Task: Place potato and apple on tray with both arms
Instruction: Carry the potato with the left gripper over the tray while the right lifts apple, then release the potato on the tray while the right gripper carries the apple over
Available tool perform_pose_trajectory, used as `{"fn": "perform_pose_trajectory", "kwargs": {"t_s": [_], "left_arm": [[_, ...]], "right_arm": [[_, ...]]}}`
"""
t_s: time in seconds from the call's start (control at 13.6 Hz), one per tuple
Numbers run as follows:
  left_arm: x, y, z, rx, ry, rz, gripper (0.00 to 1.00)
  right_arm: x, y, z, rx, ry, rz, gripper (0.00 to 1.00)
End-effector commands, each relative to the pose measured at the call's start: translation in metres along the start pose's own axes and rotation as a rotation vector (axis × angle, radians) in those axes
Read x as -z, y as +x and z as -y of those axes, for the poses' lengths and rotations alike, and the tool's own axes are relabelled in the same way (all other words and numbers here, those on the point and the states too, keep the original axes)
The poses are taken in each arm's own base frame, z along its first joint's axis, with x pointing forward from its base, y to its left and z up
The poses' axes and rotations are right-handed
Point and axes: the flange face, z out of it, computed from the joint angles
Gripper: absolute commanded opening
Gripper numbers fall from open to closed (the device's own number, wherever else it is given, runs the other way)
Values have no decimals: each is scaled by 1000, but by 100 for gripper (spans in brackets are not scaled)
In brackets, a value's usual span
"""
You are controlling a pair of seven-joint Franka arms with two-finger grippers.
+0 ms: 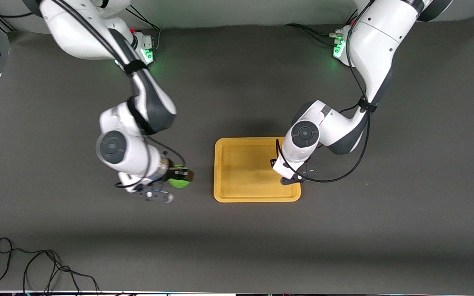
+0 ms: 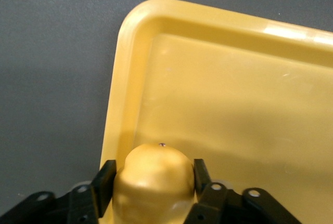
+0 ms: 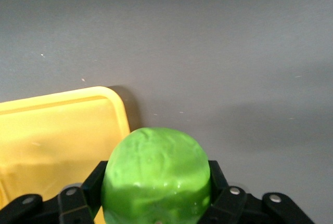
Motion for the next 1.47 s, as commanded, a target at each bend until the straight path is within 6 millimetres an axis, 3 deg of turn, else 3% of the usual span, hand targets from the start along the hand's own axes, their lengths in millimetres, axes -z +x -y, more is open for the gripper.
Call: {"fn": "perform_pose_trajectory", "kwargs": {"t_s": [0.0,0.15,0.22,0.37,0.51,0.66,0.81,0.88,1.1,1.32,1.39], "left_arm": [[2,5,-3,5,14,-21,100],[11,6,3,12,28,-19,100],[25,6,8,12,54,-12,100],[70,16,35,1,99,-9,100],[126,35,82,-77,117,-7,100],[184,60,150,-119,78,3,100],[240,67,213,-257,31,-1,100],[267,66,239,-300,26,-29,100],[327,48,271,-298,46,-97,100],[339,42,275,-297,51,-109,100],[339,42,275,-297,51,-108,100]], "right_arm": [[-11,9,10,-34,5,2,26],[-20,6,19,-100,8,-10,26],[-29,-9,40,-111,2,-20,26],[-45,-24,69,-244,27,-64,26],[-71,-46,100,-305,47,-89,26],[-112,-59,120,-211,-19,-130,26],[-152,-92,163,-131,-31,-134,26],[-167,-95,172,-117,-31,-134,26],[-172,-93,178,-113,-6,-146,26],[-168,-100,183,-100,-8,-141,28],[-170,-107,187,-92,-9,-138,35]]}}
